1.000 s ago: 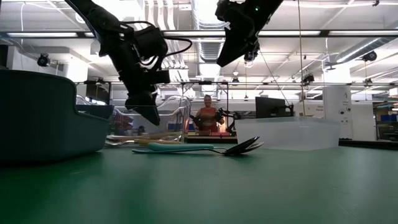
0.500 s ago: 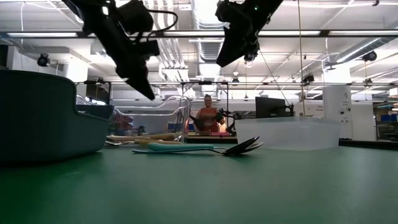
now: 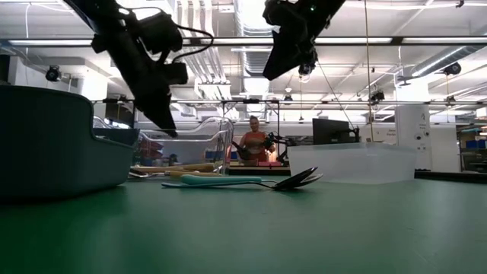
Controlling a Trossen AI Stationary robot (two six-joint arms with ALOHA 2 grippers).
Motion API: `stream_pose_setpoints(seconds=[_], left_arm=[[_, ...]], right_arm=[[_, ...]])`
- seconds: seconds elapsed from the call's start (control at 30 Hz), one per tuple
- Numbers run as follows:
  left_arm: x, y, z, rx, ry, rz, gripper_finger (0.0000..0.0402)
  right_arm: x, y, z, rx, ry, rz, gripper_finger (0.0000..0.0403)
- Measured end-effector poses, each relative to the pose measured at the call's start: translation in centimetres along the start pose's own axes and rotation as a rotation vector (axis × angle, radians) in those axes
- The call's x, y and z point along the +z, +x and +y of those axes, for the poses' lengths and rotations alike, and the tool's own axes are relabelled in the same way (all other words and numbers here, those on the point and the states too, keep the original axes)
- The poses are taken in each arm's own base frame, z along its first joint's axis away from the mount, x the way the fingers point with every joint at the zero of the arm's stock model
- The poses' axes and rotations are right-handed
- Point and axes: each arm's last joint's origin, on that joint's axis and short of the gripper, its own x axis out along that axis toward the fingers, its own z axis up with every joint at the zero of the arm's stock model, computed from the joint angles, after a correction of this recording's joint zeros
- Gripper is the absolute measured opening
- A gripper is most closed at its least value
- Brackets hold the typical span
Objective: Sort silverware by color (type)
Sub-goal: Put the orange spoon into the transparent bin
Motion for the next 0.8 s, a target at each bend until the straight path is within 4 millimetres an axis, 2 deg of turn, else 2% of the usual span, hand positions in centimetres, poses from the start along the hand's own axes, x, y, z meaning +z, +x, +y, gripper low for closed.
stream_pose_setpoints(seconds=[0.5, 0.8], left_arm=[[-0.6, 3.8, -0.2, 0.014, -0.019, 0.121, 0.0096], [-0.1, 4.4, 0.0, 0.072, -0.011, 0.129, 0.0096]], right_arm=[[0.0, 0.0, 0.0, -0.001, -0.001, -0.004, 0.013], [0.0, 0.0, 0.0, -0.001, 0.001, -0.004, 0.013]])
